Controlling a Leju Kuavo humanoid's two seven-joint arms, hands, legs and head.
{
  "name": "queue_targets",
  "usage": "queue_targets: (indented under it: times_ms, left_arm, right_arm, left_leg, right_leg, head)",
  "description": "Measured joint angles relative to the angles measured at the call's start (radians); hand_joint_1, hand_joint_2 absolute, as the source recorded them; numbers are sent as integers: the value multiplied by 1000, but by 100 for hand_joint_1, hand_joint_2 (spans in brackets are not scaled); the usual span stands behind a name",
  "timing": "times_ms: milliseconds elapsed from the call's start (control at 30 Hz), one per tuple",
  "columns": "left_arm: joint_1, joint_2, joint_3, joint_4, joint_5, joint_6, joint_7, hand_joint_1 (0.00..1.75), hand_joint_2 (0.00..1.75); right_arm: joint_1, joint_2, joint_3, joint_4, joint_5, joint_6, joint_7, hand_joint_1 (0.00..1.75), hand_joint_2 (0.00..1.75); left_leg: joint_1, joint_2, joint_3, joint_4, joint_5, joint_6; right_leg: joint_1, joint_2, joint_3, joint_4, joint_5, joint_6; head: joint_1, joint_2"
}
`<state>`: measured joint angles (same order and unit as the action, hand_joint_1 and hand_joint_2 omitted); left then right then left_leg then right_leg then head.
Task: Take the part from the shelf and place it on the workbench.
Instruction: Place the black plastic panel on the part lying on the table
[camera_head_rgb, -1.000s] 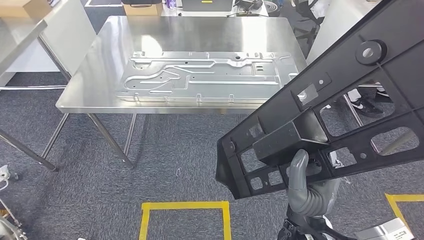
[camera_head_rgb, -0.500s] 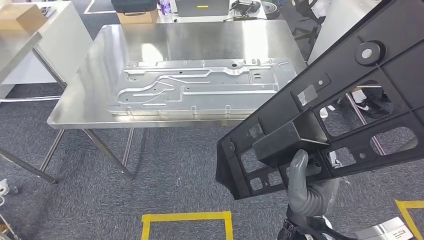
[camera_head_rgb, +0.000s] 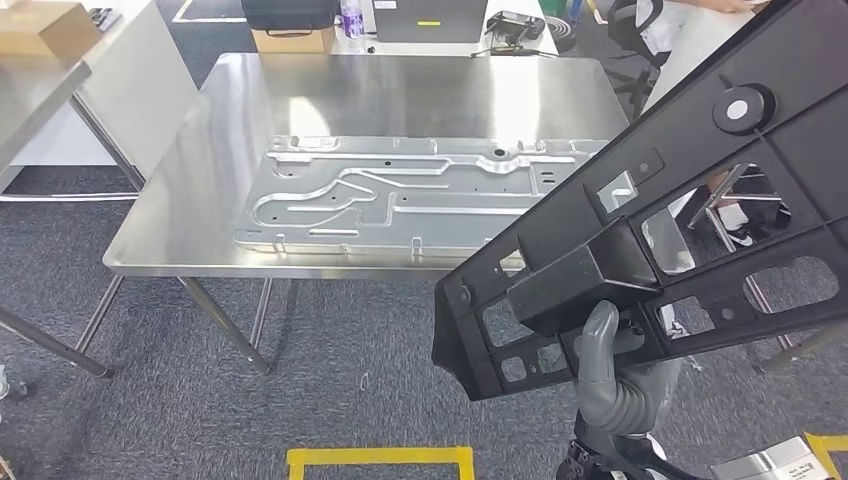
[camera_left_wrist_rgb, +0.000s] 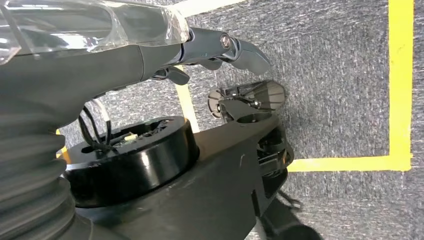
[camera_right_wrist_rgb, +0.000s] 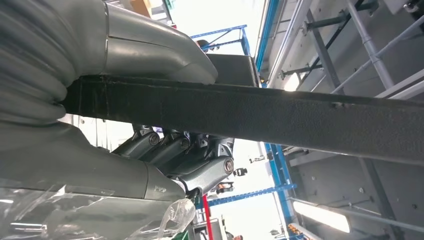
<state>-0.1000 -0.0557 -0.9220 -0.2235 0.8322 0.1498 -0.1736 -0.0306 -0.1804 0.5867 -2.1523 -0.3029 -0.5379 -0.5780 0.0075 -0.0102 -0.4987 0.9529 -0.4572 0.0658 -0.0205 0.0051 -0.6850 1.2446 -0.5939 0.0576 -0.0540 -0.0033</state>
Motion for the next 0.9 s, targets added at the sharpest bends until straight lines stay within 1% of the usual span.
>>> queue_targets:
  times_ms: [33, 100, 133, 167, 200, 233, 267, 300, 333, 367, 400, 433, 467, 500, 533, 567, 600, 633, 667, 700, 733, 767, 800, 833, 867, 900]
  left_arm:
    - [0, 0, 0, 0, 0, 0, 0, 0, 175]
    - [0, 0, 0, 0, 0, -1, 2, 0, 175]
    - [-1, 0, 0, 0, 1, -2, 3, 0, 175]
    - [-1, 0, 0, 0, 1, -3, 4, 0, 175]
    - [-2, 0, 0, 0, 1, -4, 5, 0, 175]
    - [-3, 1, 0, 0, 2, -5, 5, 0, 175]
    - [-4, 1, 0, 0, 2, -5, 5, 0, 175]
    - [-5, 1, 0, 0, 3, -5, 5, 0, 175]
    - [-7, 2, 0, 0, 3, -6, 5, 0, 175]
    - [-9, 2, 0, 0, 4, -6, 5, 0, 175]
    - [-9, 2, 0, 0, 5, -6, 5, 0, 175]
    - [-7, 2, 0, 0, 6, -6, 5, 0, 175]
    - [-5, 2, 0, 0, 8, -6, 5, 0, 175]
    - [-2, 2, 0, 0, 9, -6, 5, 0, 175]
    - [-1, 2, 0, 0, 10, -6, 5, 0, 175]
    - [0, 2, 0, 0, 10, -6, 5, 0, 175]
    - [1, 2, 0, 0, 11, -7, 6, 0, 175]
    - [2, 2, 0, 0, 12, -7, 8, 0, 175]
    - [3, 3, 0, 1, 12, -7, 11, 0, 175]
    - [3, 3, 0, 1, 12, -7, 13, 0, 175]
    - [2, 3, 0, 1, 11, -7, 15, 0, 175]
    - [0, 3, 0, 1, 11, -7, 16, 0, 175]
    - [-3, 3, 0, 1, 11, -7, 16, 0, 175]
    - [-5, 3, 0, 1, 11, -6, 16, 0, 175]
    - [-5, 3, 0, 1, 11, -6, 17, 0, 175]
    - [-5, 2, 0, 1, 11, -6, 18, 0, 175]
  right_arm:
    - [0, 0, 0, 0, 0, 0, 0, 175, 175]
    - [0, 0, 0, 1, 0, 0, 0, 175, 175]
    - [0, 0, 0, 1, 0, 0, 0, 175, 175]
    - [1, 0, 0, 1, 0, 0, 0, 175, 175]
    - [2, 0, 1, 1, 1, 0, 0, 175, 175]
    - [2, 0, 1, 1, 1, 0, 0, 175, 175]
    - [2, 0, 1, 1, 1, 0, 0, 175, 175]
    - [2, 0, 0, 1, 2, 0, -1, 175, 175]
    - [2, 0, 0, 1, 2, 0, -1, 175, 175]
    - [2, 0, 0, 1, 3, 0, -1, 175, 175]
    - [2, 0, 0, 1, 3, 0, -1, 175, 175]
    - [3, 0, 0, 1, 3, 0, -1, 175, 175]
    - [3, 0, 0, 1, 3, 0, -1, 175, 175]
    - [3, 0, 0, 2, 3, 0, -1, 175, 175]
    - [3, 0, 0, 2, 3, 0, -1, 175, 175]
    - [2, 0, 0, 2, 3, 0, -1, 175, 175]
    - [2, 0, 0, 2, 3, 0, -1, 175, 175]
    - [1, 1, 0, 2, 3, 0, -1, 175, 175]
    - [1, 1, 0, 3, 4, 0, -1, 175, 175]
    - [0, 1, 0, 4, 4, 0, -1, 175, 175]
    - [-1, 2, 1, 4, 6, 0, -1, 175, 175]
    - [-2, 3, 0, 5, 8, 0, -2, 175, 175]
    - [-3, 4, 0, 6, 9, 0, -3, 175, 175]
    - [-4, 4, 0, 6, 11, 0, -4, 175, 175]
    - [-5, 5, 0, 6, 11, 0, -5, 175, 175]
    - [-4, 6, -1, 7, 11, 0, -5, 175, 175]
  left_leg:
    - [1, -2, 15, 0, -12, -2]
    - [0, -6, 42, 2, -37, -9]
    - [-2, -7, 51, 0, -50, -16]
    - [-4, -7, 60, -2, -59, -23]
    - [-6, -7, 69, 1, -61, -30]
    - [-7, -7, 70, 5, -61, -36]
    - [-6, -6, 69, 23, -58, -41]
    - [-5, -4, 52, 60, -56, -45]
    - [-3, -3, 22, 110, -63, -49]
    - [-1, -2, -18, 171, -79, -53]
    - [0, -1, -65, 234, -106, -59]
    - [1, -1, -108, 280, -136, -63]
    - [2, 0, -139, 300, -159, -65]
    - [2, 0, -157, 290, -165, -66]
    - [2, 0, -159, 248, -144, -64]
    - [2, 0, -154, 186, -94, -60]
    - [-1, 1, -148, 123, -26, -55]
    - [-4, 1, -140, 74, 26, -48]
    - [-7, 2, -134, 44, 63, -43]
    - [-10, 3, -128, 33, 75, -37]
    - [-9, 4, -118, 31, 66, -32]
    - [-8, 4, -107, 27, 64, -26]
    - [-5, 4, -95, 23, 58, -19]
    - [-3, 3, -82, 21, 51, -13]
    - [-2, 3, -71, 18, 44, -8]
    - [-2, 3, -61, 17, 35, -4]
  right_leg:
    - [-1, 0, 7, -51, 31, 0]
    - [-1, -4, 36, -185, 138, -2]
    - [0, -5, 47, -229, 177, -5]
    - [2, -5, 53, -253, 198, -10]
    - [4, -5, 56, -259, 197, -15]
    - [2, -3, 64, -260, 193, -22]
    - [0, -1, 72, -262, 189, -30]
    - [-2, -1, 81, -264, 184, -37]
    - [-3, 0, 91, -264, 177, -43]
    - [-3, 0, 99, -265, 169, -47]
    - [-3, 0, 107, -265, 159, -49]
    - [-3, 1, 118, -265, 149, -50]
    - [-3, 2, 130, -265, 138, -50]
    - [-3, 4, 146, -265, 126, -49]
    - [-3, 5, 163, -265, 113, -47]
    - [-3, 5, 180, -266, 100, -45]
    - [-2, 6, 196, -265, 87, -41]
    - [-1, 9, 208, -267, 75, -37]
    - [0, 11, 217, -271, 65, -32]
    - [2, 14, 223, -270, 62, -26]
    - [2, 16, 228, -267, 62, -20]
    - [2, 14, 228, -252, 65, -16]
    - [2, 12, 216, -219, 71, -11]
    - [1, 9, 191, -174, 69, -8]
    - [1, 7, 153, -115, 60, -5]
    - [1, 6, 108, -55, 41, -3]
  head:
    - [0, 0]
    - [1, 0]
    - [2, 0]
    - [1, 0]
    - [1, 0]
    - [1, 0]
    - [-1, 0]
    - [-2, 0]
    - [-3, 0]
    - [-4, 0]
    - [-5, 0]
    - [-6, 0]
    - [-6, 0]
    - [-6, 0]
    - [-6, 0]
    - [-7, 0]
    - [-7, 0]
    - [-7, 0]
    - [-6, 0]
    - [-6, 0]
    - [-6, 0]
    - [-6, 0]
    - [-6, 0]
    - [-5, 0]
    - [-3, 0]
    - [-2, 0]
